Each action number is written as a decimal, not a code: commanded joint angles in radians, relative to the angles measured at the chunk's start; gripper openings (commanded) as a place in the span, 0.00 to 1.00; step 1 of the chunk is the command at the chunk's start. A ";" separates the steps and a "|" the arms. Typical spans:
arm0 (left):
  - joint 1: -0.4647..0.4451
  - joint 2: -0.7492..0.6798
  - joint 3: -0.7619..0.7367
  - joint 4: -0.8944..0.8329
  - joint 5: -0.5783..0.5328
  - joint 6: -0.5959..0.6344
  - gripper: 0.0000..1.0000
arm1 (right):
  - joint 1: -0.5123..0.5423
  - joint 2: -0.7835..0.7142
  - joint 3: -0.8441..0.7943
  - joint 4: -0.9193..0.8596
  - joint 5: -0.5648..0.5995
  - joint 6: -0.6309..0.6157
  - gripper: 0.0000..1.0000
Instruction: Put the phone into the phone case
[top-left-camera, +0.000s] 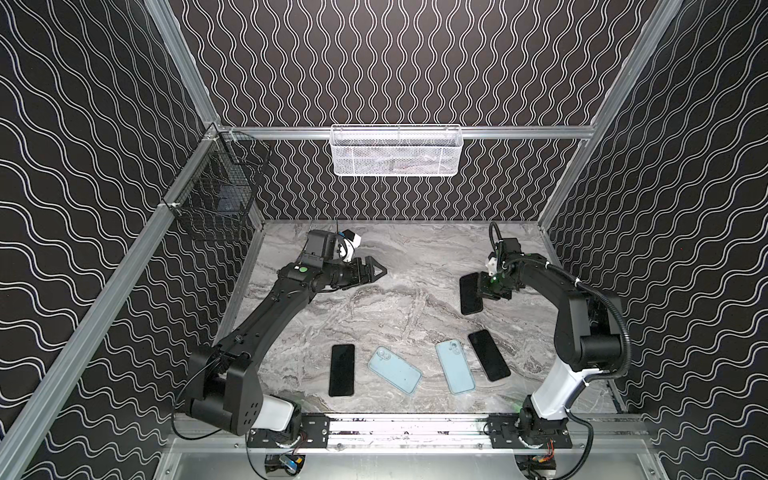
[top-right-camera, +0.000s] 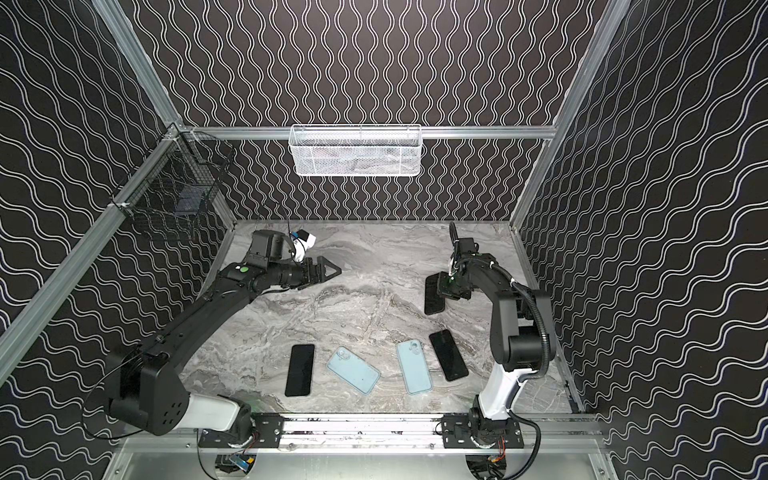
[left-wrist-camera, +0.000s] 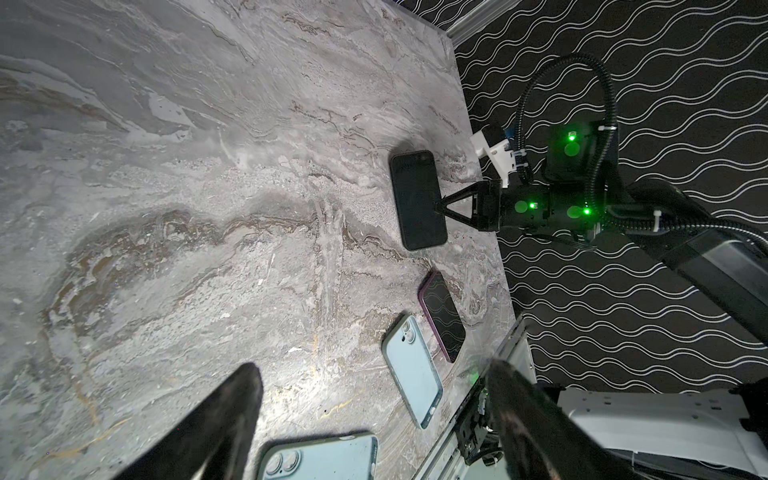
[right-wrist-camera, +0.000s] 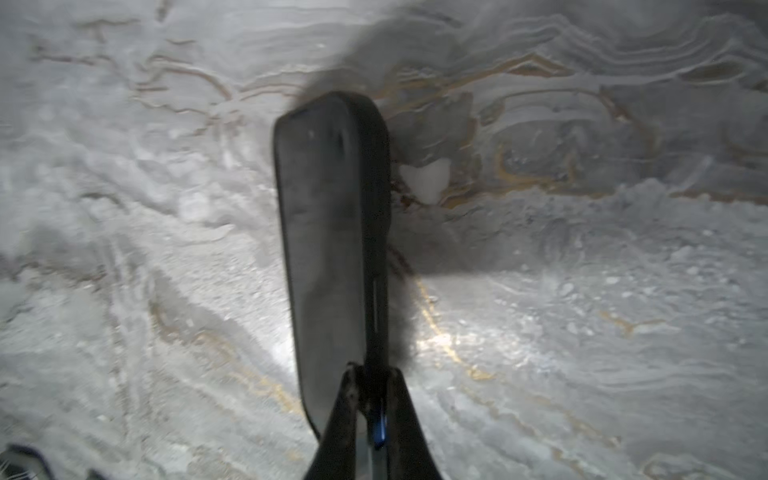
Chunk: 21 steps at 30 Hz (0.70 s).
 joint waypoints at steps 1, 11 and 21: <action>0.002 -0.002 0.001 0.035 0.006 -0.002 0.88 | -0.002 0.044 0.004 -0.024 0.181 -0.016 0.00; 0.000 -0.007 -0.001 0.034 0.002 0.004 0.89 | -0.003 0.114 0.037 -0.017 0.196 -0.014 0.13; -0.004 -0.047 0.034 -0.028 -0.105 0.058 0.97 | 0.090 -0.270 -0.005 0.054 0.176 0.019 0.39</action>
